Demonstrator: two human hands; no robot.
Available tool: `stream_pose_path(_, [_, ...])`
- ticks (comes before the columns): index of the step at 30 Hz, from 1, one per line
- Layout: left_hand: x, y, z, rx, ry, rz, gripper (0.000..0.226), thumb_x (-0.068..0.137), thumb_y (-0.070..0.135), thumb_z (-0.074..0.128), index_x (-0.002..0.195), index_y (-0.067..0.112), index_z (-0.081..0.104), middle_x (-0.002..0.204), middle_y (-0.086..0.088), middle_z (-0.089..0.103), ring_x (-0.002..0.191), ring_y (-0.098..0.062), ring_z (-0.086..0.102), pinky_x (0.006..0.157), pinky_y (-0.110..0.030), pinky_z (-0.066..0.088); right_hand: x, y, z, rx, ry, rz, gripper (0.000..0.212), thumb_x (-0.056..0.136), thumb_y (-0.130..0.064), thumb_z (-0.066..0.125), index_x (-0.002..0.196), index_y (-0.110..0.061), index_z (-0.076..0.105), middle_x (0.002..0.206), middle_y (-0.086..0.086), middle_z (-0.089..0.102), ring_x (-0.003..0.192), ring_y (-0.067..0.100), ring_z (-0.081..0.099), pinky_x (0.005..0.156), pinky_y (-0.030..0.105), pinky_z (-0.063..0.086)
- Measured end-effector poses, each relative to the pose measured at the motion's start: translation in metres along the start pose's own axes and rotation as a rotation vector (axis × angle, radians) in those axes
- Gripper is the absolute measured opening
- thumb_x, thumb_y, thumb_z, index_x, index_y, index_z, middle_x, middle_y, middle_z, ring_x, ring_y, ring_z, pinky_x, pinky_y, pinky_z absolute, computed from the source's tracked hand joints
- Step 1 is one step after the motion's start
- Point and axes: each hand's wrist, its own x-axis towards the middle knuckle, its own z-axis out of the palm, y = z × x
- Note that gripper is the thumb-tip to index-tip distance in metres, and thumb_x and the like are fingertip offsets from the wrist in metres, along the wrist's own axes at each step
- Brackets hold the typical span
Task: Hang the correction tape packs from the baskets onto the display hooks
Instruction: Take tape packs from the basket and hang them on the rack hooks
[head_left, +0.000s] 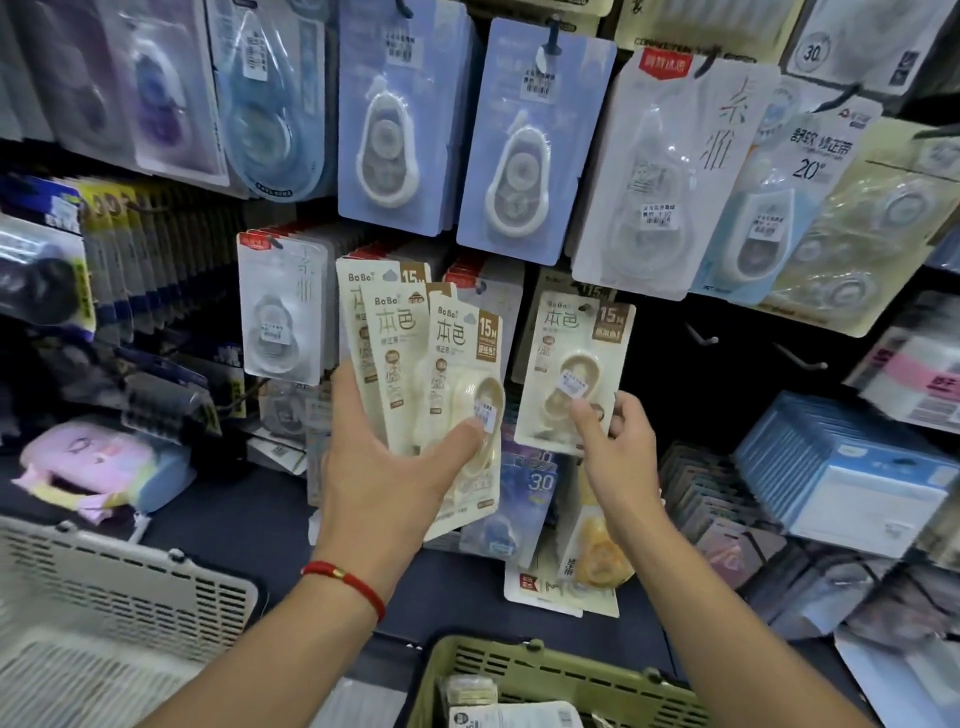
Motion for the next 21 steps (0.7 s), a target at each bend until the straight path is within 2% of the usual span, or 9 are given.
stream_pose_path(1, [-0.001, 0.000, 0.002, 0.000, -0.008, -0.010, 0.080, 0.076, 0.017, 0.093, 0.136, 0.046, 0.049, 0.122, 0.028, 0.071, 0.109, 0.005, 0.071, 0.085, -0.025, 0.062, 0.014, 0.002, 0.006, -0.009, 0.002, 0.012, 0.015, 0.101, -0.043, 0.066, 0.113, -0.036, 0.061, 0.109, -0.009, 0.075, 0.099, 0.005, 0.071, 0.086, 0.038, 0.059])
stream_pose_path(3, [-0.001, -0.001, 0.005, -0.003, -0.032, -0.028, 0.080, 0.076, 0.017, 0.093, 0.138, 0.043, 0.049, 0.120, 0.029, 0.071, 0.106, 0.006, 0.071, 0.081, -0.020, 0.062, 0.044, 0.004, 0.018, -0.042, 0.008, 0.080, 0.039, 0.101, -0.047, 0.063, 0.136, -0.028, 0.058, 0.129, 0.001, 0.070, 0.115, 0.021, 0.069, 0.101, 0.051, 0.057])
stream_pose_path(5, [-0.001, -0.002, 0.007, 0.000, -0.056, -0.026, 0.073, 0.077, 0.014, 0.092, 0.130, 0.044, 0.052, 0.116, 0.030, 0.072, 0.102, 0.007, 0.072, 0.075, -0.012, 0.059, 0.069, 0.002, 0.026, -0.115, 0.048, 0.183, 0.063, 0.100, -0.054, 0.060, 0.154, -0.025, 0.045, 0.137, 0.007, 0.066, 0.111, 0.032, 0.071, 0.097, 0.049, 0.059])
stream_pose_path(6, [-0.001, -0.003, 0.008, 0.001, -0.065, -0.026, 0.072, 0.077, 0.013, 0.092, 0.127, 0.045, 0.053, 0.116, 0.029, 0.072, 0.101, 0.007, 0.072, 0.075, -0.011, 0.058, 0.080, 0.004, 0.028, -0.173, 0.057, 0.219, 0.063, 0.100, -0.056, 0.057, 0.155, -0.027, 0.044, 0.134, 0.009, 0.066, 0.105, 0.034, 0.072, 0.092, 0.047, 0.060])
stream_pose_path(10, [-0.002, -0.004, 0.006, -0.015, -0.106, -0.048, 0.074, 0.076, 0.012, 0.093, 0.131, 0.042, 0.052, 0.118, 0.025, 0.074, 0.105, 0.003, 0.073, 0.081, -0.018, 0.062, 0.090, 0.007, 0.033, -0.281, -0.013, 0.391, 0.060, 0.105, -0.047, 0.049, 0.154, -0.014, 0.040, 0.133, 0.017, 0.063, 0.116, 0.039, 0.062, 0.098, 0.050, 0.055])
stream_pose_path(14, [-0.001, -0.008, 0.004, -0.096, -0.163, -0.074, 0.074, 0.075, 0.007, 0.093, 0.128, 0.040, 0.054, 0.119, 0.018, 0.076, 0.105, -0.005, 0.075, 0.077, -0.020, 0.062, 0.033, -0.005, 0.017, -0.090, -0.184, 0.120, 0.030, 0.100, -0.051, 0.057, 0.115, -0.027, 0.069, 0.107, -0.004, 0.073, 0.102, 0.022, 0.073, 0.091, 0.048, 0.063])
stream_pose_path(17, [-0.001, -0.009, 0.008, -0.165, -0.203, -0.122, 0.080, 0.071, 0.009, 0.096, 0.132, 0.038, 0.053, 0.123, 0.012, 0.075, 0.110, -0.012, 0.075, 0.083, -0.031, 0.064, -0.021, -0.031, -0.001, 0.123, -0.524, 0.068, 0.044, 0.099, -0.060, 0.054, 0.116, -0.027, 0.079, 0.109, 0.002, 0.080, 0.098, 0.018, 0.077, 0.079, 0.035, 0.065])
stream_pose_path(19, [-0.002, -0.009, 0.012, -0.220, -0.223, -0.153, 0.083, 0.068, 0.014, 0.098, 0.135, 0.035, 0.053, 0.127, 0.007, 0.075, 0.114, -0.017, 0.075, 0.087, -0.038, 0.064, -0.042, -0.045, -0.014, 0.192, -0.578, 0.099, 0.045, 0.103, -0.059, 0.051, 0.118, -0.027, 0.079, 0.113, 0.003, 0.080, 0.103, 0.018, 0.077, 0.079, 0.026, 0.061])
stream_pose_path(21, [-0.004, -0.009, 0.015, -0.275, -0.232, -0.178, 0.088, 0.066, 0.019, 0.100, 0.138, 0.031, 0.052, 0.129, 0.003, 0.074, 0.117, -0.020, 0.074, 0.088, -0.041, 0.064, -0.052, -0.055, -0.025, 0.192, -0.563, 0.071, 0.039, 0.104, -0.053, 0.057, 0.124, -0.025, 0.076, 0.120, 0.003, 0.079, 0.109, 0.021, 0.076, 0.084, 0.028, 0.061])
